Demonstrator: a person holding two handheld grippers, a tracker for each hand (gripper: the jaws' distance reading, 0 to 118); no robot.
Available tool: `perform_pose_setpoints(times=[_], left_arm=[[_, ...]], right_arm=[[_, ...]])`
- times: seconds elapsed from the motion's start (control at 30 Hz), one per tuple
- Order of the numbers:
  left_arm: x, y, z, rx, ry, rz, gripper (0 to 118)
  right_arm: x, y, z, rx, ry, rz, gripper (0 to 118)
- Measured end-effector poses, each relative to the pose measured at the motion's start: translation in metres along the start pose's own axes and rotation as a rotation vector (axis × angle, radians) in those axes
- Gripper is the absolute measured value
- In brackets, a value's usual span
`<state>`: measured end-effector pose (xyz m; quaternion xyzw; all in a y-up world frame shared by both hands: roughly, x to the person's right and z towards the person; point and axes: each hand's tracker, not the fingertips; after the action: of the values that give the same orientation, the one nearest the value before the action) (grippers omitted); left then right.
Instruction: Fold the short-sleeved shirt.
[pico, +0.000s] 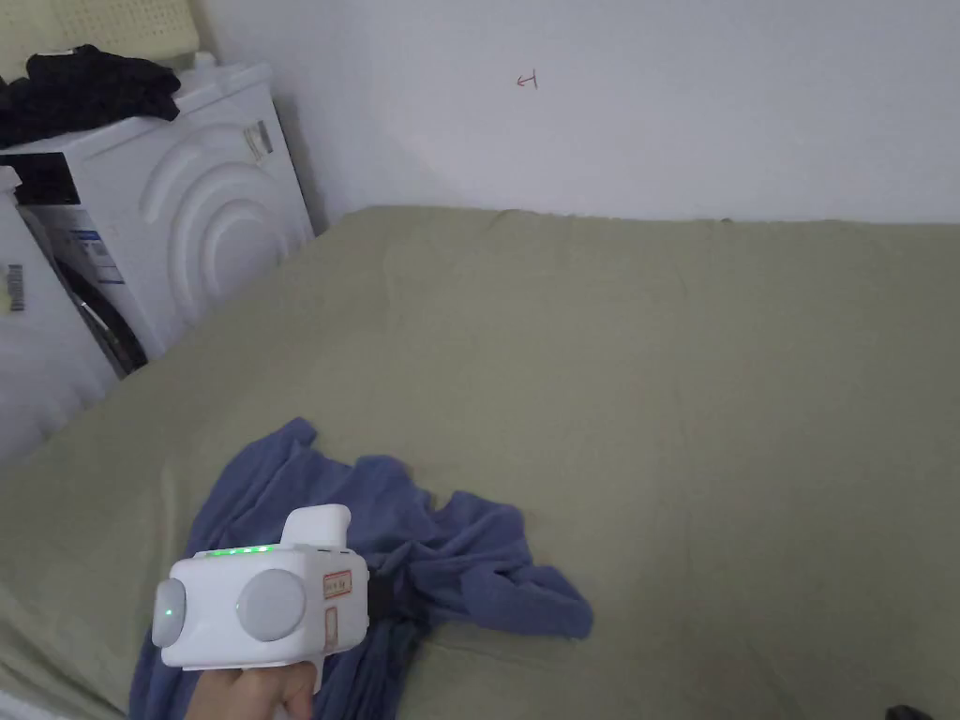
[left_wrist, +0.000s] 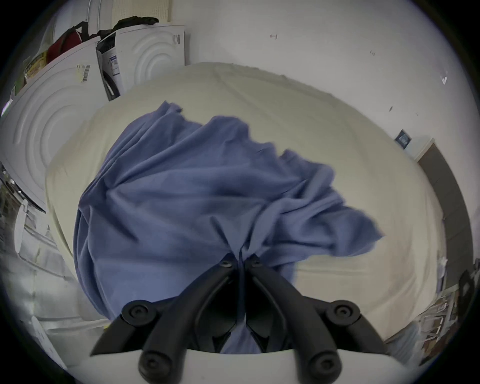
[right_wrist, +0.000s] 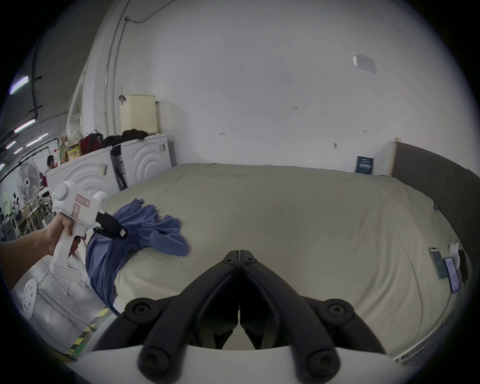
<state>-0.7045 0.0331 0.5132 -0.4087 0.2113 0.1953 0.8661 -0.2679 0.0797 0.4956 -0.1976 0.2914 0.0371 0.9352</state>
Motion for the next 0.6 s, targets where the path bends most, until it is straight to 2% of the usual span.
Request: perform_pose_setpoints(times=[0.07,0.23,0.47,0.6], left_arm=[[0.025,0.014,0.003,0.037,0.003,-0.06,0],[0.113,0.059,-0.007,0.087,-0.12,-0.095,0],[0.308,0.091,-0.019,0.117,-0.348,-0.309,0],[0.415,0.083,-0.024,0.099,-0.509,-0.384,0]], right_arm=[[0.016,0.002,0.011,0.023,-0.044,-0.006,0],[0.06,0.006,0.04,0.059,-0.175,-0.022,0],[0.122,0.004,0.064,0.064,-0.332,-0.084,0],[0.151,0.004,0.07,0.076,-0.412,-0.103,0]])
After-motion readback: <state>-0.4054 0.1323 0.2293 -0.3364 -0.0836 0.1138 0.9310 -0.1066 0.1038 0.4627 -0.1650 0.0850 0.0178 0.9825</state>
